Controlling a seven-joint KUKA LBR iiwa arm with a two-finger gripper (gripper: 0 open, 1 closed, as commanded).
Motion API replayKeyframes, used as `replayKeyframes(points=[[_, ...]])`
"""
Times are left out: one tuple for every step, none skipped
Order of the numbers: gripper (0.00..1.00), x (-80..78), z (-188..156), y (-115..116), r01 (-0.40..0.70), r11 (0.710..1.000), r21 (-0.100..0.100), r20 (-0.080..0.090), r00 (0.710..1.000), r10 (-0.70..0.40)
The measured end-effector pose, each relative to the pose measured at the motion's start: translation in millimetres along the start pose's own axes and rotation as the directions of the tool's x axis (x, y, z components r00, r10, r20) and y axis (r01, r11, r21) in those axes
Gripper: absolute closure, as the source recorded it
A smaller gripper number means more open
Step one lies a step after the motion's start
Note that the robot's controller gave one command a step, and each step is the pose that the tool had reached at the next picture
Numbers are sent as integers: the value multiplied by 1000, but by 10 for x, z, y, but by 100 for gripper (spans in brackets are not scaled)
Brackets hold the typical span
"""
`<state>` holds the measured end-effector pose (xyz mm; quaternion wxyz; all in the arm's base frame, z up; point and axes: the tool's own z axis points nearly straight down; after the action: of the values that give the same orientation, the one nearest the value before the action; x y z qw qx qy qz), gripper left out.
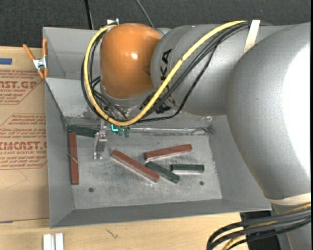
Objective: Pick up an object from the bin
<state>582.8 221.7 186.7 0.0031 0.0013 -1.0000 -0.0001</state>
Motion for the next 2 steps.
replayKeyframes(points=[[0, -21, -45, -11, -2, 1000, -1, 8, 1000, 2], [0, 301, 511, -370, 83, 997, -1, 11, 996, -83]])
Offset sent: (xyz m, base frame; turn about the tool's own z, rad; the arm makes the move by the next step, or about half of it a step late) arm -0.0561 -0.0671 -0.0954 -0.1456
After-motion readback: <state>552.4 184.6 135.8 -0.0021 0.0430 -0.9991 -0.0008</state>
